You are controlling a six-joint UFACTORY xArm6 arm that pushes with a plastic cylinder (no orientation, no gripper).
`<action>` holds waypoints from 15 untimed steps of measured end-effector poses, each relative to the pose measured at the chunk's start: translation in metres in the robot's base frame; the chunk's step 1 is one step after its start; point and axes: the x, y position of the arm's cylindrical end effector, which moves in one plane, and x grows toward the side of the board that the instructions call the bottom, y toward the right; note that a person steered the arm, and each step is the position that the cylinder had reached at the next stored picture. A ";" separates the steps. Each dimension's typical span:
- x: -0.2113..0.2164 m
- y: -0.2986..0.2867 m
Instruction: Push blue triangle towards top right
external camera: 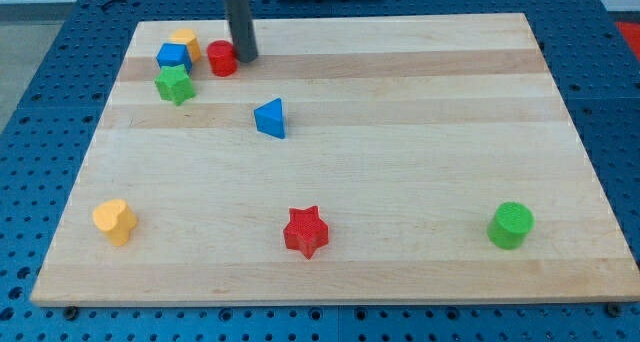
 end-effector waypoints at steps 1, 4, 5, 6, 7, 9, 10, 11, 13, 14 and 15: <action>0.002 0.009; 0.034 -0.004; 0.058 0.003; 0.110 0.004; 0.154 0.027; 0.082 0.106; 0.068 0.109; 0.066 0.093; 0.069 0.056; 0.068 0.065; 0.060 0.066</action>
